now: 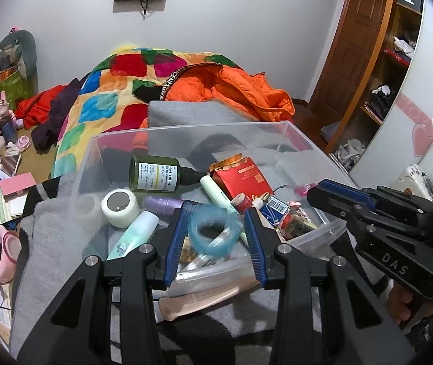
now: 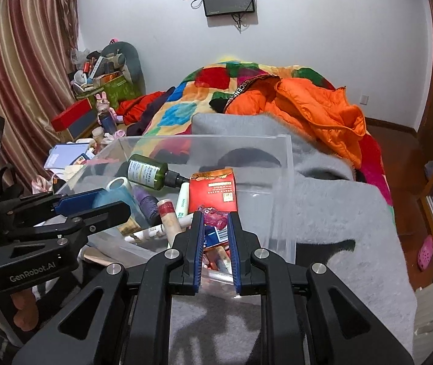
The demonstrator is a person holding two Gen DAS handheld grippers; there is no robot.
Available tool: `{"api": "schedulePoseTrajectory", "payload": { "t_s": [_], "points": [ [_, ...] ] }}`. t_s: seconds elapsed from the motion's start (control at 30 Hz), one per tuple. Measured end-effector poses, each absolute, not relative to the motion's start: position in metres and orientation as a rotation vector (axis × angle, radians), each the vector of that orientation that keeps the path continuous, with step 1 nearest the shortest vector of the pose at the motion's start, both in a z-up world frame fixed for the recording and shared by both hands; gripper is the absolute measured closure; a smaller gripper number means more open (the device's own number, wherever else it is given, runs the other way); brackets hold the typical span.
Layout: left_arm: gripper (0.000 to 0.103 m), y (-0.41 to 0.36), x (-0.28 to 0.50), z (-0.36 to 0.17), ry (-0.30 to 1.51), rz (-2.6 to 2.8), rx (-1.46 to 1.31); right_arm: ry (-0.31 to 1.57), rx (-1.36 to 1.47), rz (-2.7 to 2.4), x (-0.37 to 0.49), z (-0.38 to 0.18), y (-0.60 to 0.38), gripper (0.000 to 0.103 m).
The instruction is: Organize objects
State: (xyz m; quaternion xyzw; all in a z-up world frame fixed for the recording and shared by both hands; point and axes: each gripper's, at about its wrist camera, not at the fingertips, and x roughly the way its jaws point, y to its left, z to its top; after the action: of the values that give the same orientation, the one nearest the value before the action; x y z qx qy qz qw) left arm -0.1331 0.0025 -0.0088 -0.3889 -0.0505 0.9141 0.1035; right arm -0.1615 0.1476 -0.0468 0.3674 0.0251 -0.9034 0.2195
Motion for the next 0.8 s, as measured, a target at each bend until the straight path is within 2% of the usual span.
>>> {"api": "schedulePoseTrajectory", "payload": {
  "t_s": [0.13, 0.2, 0.3, 0.43, 0.5, 0.8],
  "points": [
    [0.055, 0.003, -0.129, -0.005, -0.154, 2.693, -1.138, 0.060, 1.016, -2.491, -0.159, -0.045, 0.148, 0.083],
    [0.054, 0.004, -0.126, -0.002, -0.148, 2.693, -1.127, 0.056, 1.015, -2.493, -0.157, -0.043, 0.150, 0.076],
    [0.053, 0.003, -0.118, 0.007, -0.136, 2.707, -1.097, 0.053, 1.005, -2.499, -0.154, -0.039, 0.153, 0.073],
    [0.042, -0.004, -0.105, 0.017, -0.126, 2.743, -1.055, 0.031, 0.981, -2.492, -0.144, -0.032, 0.159, 0.068],
    [0.041, -0.008, -0.096, 0.019, -0.110, 2.766, -1.040, 0.020, 0.971, -2.495, -0.139, -0.029, 0.163, 0.064],
    [0.041, -0.022, -0.066, -0.005, -0.055, 2.764, -1.122, 0.027, 0.973, -2.461, -0.112, -0.031, 0.165, 0.063]
  ]
}}
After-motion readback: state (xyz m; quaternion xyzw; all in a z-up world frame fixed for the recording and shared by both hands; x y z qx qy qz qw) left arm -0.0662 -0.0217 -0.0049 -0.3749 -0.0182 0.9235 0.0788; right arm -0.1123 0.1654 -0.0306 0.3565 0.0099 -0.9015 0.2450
